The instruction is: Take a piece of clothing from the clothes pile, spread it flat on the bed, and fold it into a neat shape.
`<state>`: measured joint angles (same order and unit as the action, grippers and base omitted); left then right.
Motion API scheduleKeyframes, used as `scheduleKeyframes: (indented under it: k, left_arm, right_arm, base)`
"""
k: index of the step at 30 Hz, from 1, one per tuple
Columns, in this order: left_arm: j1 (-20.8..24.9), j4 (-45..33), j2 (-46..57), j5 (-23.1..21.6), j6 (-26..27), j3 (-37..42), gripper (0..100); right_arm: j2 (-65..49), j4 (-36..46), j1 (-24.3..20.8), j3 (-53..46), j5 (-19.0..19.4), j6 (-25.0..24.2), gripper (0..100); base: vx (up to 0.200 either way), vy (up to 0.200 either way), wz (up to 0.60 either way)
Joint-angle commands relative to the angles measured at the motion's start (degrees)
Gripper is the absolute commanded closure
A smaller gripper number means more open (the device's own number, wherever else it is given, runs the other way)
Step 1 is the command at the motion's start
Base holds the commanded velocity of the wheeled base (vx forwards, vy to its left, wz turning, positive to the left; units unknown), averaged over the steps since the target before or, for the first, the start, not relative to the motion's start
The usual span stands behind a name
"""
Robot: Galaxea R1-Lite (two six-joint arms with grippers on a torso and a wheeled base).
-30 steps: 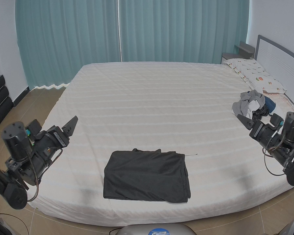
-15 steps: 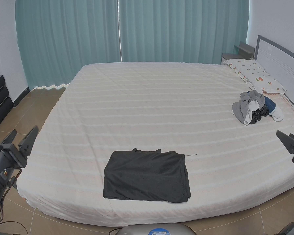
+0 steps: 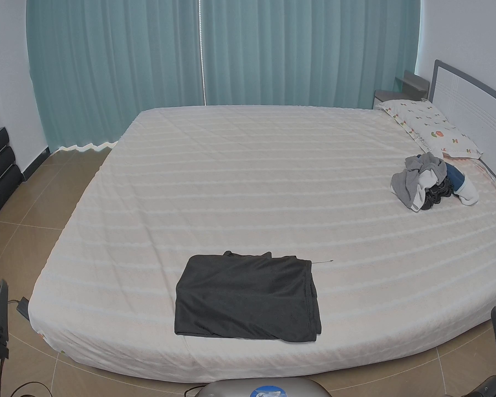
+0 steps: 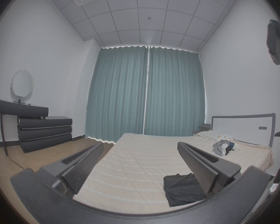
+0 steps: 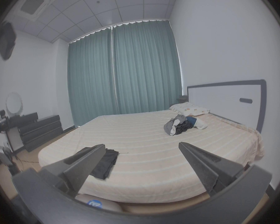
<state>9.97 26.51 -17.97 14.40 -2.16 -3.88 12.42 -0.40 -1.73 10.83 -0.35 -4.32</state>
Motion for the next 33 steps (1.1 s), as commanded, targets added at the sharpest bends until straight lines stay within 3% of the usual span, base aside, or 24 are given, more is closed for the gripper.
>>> scheduleKeyframes:
  k: [1,7,15,24,33]
  left_arm:
    - [-0.9,-6.7,12.6,1.0,2.0,3.8,0]
    - [-0.9,-11.8,12.6,0.5,1.9,3.9,0]
    - [-0.9,-16.9,12.6,-2.5,-0.4,3.9,0]
    - [-0.9,-23.2,12.6,-2.9,-0.6,3.9,0]
    - [-0.9,-24.1,12.6,-5.5,-3.1,3.8,0]
  right_arm:
    - [-12.4,-4.3,1.7,-10.8,-1.0,6.0,0]
    - [-12.4,-2.7,1.7,-10.8,-0.7,7.8,0]
    - [-12.4,0.6,1.7,-10.7,0.3,6.0,0]
    - [-12.4,1.4,1.7,-10.6,0.4,5.6,0]
    - [-12.4,1.2,1.7,-10.6,0.4,5.5,0]
  base:
    - [0.000,0.000,0.00]
    - [0.000,0.000,0.00]
    - [0.000,0.000,0.00]
    - [0.000,0.000,0.00]
    - [0.000,0.000,0.00]
